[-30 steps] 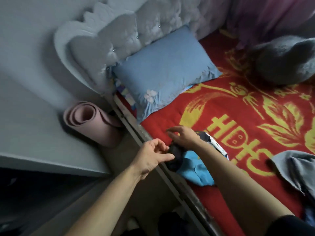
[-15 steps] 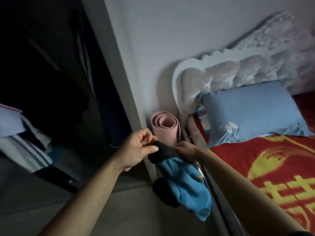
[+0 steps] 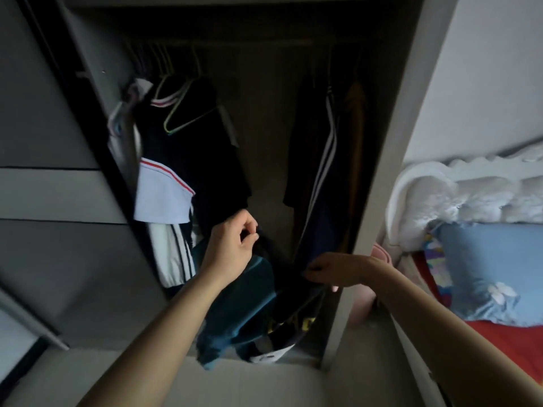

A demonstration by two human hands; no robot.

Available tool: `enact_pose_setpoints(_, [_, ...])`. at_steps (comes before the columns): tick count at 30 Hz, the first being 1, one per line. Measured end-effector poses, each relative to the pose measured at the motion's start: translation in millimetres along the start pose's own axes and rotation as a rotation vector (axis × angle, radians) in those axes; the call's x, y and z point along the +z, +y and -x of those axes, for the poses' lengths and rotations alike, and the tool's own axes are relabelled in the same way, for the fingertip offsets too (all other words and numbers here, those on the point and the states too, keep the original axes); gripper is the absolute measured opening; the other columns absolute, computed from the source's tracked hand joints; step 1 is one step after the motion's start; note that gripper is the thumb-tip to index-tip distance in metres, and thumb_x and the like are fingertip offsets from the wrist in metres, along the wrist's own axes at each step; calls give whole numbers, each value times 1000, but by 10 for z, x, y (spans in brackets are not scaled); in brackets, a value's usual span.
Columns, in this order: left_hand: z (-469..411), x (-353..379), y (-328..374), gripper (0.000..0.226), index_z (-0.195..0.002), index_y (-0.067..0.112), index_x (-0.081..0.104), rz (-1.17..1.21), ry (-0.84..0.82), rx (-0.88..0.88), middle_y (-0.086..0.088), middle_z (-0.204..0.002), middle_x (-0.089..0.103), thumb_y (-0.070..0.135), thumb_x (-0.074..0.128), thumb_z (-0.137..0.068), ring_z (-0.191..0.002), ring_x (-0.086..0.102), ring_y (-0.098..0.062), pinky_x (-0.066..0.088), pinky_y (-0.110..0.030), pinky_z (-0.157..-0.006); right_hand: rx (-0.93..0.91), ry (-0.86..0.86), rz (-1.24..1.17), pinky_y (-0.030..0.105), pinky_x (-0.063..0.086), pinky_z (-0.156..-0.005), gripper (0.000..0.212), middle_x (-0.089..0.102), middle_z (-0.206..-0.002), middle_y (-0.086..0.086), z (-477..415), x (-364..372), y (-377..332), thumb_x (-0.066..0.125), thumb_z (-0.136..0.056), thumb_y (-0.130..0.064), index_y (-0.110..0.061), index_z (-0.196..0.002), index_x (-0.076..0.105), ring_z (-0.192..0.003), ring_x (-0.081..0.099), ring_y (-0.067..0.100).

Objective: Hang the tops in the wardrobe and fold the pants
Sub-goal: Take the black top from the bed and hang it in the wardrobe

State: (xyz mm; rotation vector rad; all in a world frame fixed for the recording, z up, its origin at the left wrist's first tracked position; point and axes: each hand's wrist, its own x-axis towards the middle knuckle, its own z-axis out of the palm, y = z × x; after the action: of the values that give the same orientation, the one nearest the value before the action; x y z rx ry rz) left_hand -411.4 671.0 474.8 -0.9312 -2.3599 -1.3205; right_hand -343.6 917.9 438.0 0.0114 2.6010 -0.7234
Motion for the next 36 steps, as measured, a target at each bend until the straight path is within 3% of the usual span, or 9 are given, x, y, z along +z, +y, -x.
enact_pose_setpoints(7, [-529,-511,-217,29,-97,26,63,-85,304,162,21,-92,63,4,73,-82,-90,60,9,41,-1,-79,-221,381,-433,29,53,-48,14,69,-74,-7,-492,-306,-549,60,-95,-38,-26,-98,64,-57,69,23])
enact_pose_setpoints(12, [-1051,-796,-391,29,-94,37,60,50,384,101,19,-93,67,11,67,-82,-93,67,-7,51,-23,-85,-359,-51,-553,30,55,-56,41,73,-95,12,-967,-551,-914,62,-90,-51,-37,-128,54,-66,66,25])
enact_pose_setpoints(14, [-1238,-899,-440,34,-92,41,60,53,368,87,19,-91,67,10,66,-81,-91,67,-7,50,-21,-84,-443,-96,-419,27,54,-60,17,71,-91,10,-1204,-580,-1097,64,-94,-36,-32,-111,65,-69,64,23])
enact_pose_setpoints(18, [-1592,-1120,-657,43,-90,43,61,8,330,55,18,-87,67,3,68,-78,-91,67,-5,51,-18,-86,-552,444,-111,11,41,-63,22,63,-70,-14,-1761,-791,-1317,52,-93,-10,-23,-81,64,-67,59,6])
enact_pose_setpoints(23, [-1832,-1266,-1066,42,-92,28,62,70,333,-50,6,-86,68,-10,69,-78,-87,68,-9,54,-23,-82,-426,660,-699,47,58,-75,15,70,-96,3,-2380,-1109,-1305,45,-100,-23,-21,-89,55,-84,68,22])
enact_pose_setpoints(25, [-1876,-1220,-1158,40,-92,25,63,90,321,-65,3,-86,68,-12,69,-78,-86,68,-8,55,-22,-80,-482,448,-598,42,55,-84,8,68,-108,2,-2516,-1162,-1283,56,-97,-29,-23,-102,56,-96,65,17])
enact_pose_setpoints(28, [-1975,-1127,-1247,40,-91,26,63,111,319,-38,3,-85,69,-12,69,-79,-88,69,-7,54,-16,-75,-462,154,-270,13,44,-83,46,63,-112,-10,-2655,-1076,-1274,62,-90,-53,-32,-129,52,-104,60,7])
enact_pose_setpoints(31, [-2122,-1068,-1362,42,-91,30,63,87,323,-4,4,-89,69,-10,68,-79,-90,68,-8,52,-18,-81,-453,412,-146,6,41,-68,29,66,-95,-9,-2794,-1090,-1295,59,-94,-48,-24,-110,63,-89,62,9])
enact_pose_setpoints(36, [-2308,-1169,-1727,28,-108,8,70,-249,318,89,-3,-109,62,-3,70,-82,-86,67,-11,50,-20,-88,-468,690,-119,30,43,-77,24,54,-89,1,-2856,-1232,-1305,60,-95,-37,-17,-89,48,-84,53,18])
